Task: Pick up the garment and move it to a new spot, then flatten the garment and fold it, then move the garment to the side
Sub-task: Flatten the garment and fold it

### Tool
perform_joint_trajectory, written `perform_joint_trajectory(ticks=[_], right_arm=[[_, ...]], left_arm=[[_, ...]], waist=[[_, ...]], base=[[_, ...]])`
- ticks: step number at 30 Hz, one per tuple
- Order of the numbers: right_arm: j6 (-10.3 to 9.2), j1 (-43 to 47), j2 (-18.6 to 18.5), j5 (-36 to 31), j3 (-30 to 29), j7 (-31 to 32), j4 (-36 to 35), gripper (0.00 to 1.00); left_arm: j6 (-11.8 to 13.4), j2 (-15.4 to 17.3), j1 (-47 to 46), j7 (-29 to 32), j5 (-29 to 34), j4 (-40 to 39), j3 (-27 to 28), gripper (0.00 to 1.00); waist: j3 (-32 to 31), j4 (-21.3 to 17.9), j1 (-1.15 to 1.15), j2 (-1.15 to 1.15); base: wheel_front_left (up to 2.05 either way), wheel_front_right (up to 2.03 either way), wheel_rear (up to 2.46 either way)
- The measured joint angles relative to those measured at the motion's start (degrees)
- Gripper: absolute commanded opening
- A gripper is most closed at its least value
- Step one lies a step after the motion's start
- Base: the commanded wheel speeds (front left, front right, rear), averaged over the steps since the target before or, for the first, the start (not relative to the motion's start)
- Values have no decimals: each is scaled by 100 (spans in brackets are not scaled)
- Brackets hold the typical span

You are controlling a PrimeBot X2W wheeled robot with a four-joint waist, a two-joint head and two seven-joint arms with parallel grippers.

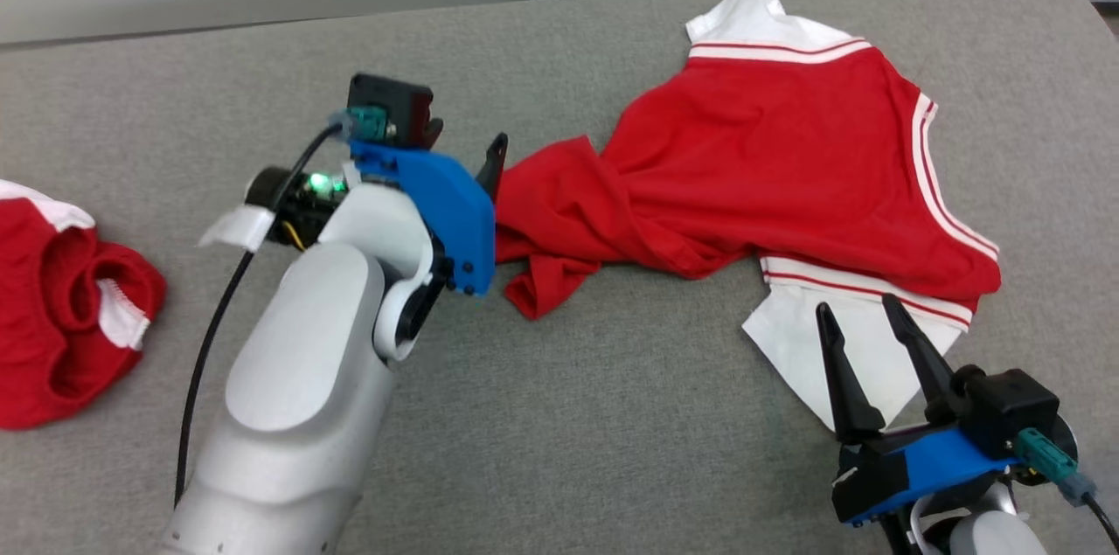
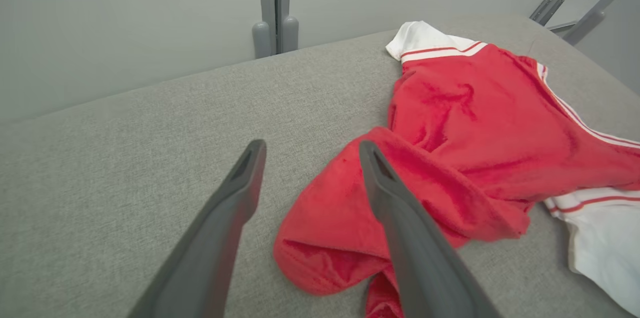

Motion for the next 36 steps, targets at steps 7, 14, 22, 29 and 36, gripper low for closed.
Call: perform_joint_trajectory(ticks=[7, 14, 22, 29, 36], right_arm=[[0, -385, -2, 129, 498, -167, 147, 100], [0, -610, -2, 392, 861, -419, 460, 100], [0, -774, -3, 515, 1023, -588, 720, 100], [0, -868, -4, 582, 1111, -647, 837, 100], [0, -911, -7, 555, 921, -697, 850, 100]], left_arm=[[324, -37, -888, 733, -381, 665, -210, 100], [557, -47, -1522, 1660, -532, 1201, -724, 100], [765, 37, -1872, 2159, -381, 1539, -934, 100], [708, 238, -1875, 2336, -81, 1783, -1283, 64], [627, 233, -1838, 1625, -256, 1638, -1162, 0]], waist=[[475, -486, 1, 1], [741, -853, 0, 1], [821, -1114, -1, 1], [887, -1230, -1, 1], [858, -1025, -1, 1]], base=[[0, 0, 0], [0, 0, 0], [0, 0, 0], [0, 0, 0], [0, 0, 0]])
